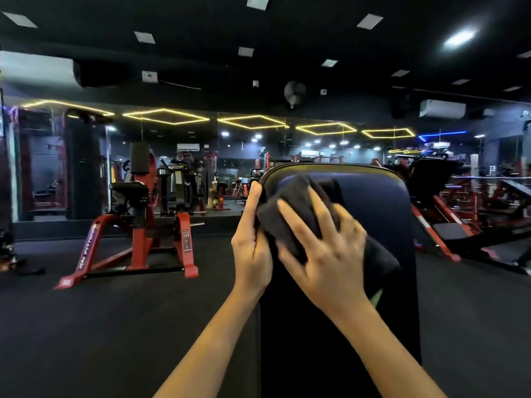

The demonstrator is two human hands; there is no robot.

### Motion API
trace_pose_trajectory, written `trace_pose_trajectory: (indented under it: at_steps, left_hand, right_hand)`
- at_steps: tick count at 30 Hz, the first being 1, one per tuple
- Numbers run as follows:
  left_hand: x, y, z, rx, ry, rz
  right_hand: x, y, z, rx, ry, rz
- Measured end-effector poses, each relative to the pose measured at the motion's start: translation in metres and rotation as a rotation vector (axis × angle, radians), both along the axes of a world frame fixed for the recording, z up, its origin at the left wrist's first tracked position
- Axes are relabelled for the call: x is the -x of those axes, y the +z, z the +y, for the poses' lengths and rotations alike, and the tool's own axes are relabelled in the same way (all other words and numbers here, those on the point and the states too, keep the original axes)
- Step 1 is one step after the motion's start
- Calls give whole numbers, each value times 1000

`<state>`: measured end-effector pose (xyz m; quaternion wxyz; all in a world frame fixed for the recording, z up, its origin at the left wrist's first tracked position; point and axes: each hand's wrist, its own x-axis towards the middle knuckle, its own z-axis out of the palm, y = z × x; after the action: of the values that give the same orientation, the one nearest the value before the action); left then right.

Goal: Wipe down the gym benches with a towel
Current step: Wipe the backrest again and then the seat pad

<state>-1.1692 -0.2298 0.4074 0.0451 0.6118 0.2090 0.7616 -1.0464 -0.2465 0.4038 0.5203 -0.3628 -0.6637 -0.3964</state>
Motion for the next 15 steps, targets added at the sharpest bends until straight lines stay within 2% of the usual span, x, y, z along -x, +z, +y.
trace_pose_trajectory:
  at_steps: [2, 6, 7, 9, 12, 13, 15]
  left_hand:
    - [0, 0, -1, -13, 46, 18]
    - [-4, 1, -5, -7, 134, 62]
    - [-6, 0, -7, -8, 190, 98]
    - [-9, -3, -9, -48, 419, 265]
    - [-11, -8, -6, -139, 752, 531]
    - [-12, -9, -6, -131, 806, 571]
    - [-12, -9, -8, -115, 872, 598]
  right_hand:
    - [-24, -15, 5, -12, -14, 25]
    - [-38, 35, 18, 186, -12, 511]
    - [-32, 48, 17, 232, -14, 556]
    - [-20, 51, 12, 153, -43, 385]
    - [-31, 10, 12, 30, -20, 87]
    - [-42, -5, 12, 30, -21, 68]
    - [-62, -15, 16, 62, -34, 176]
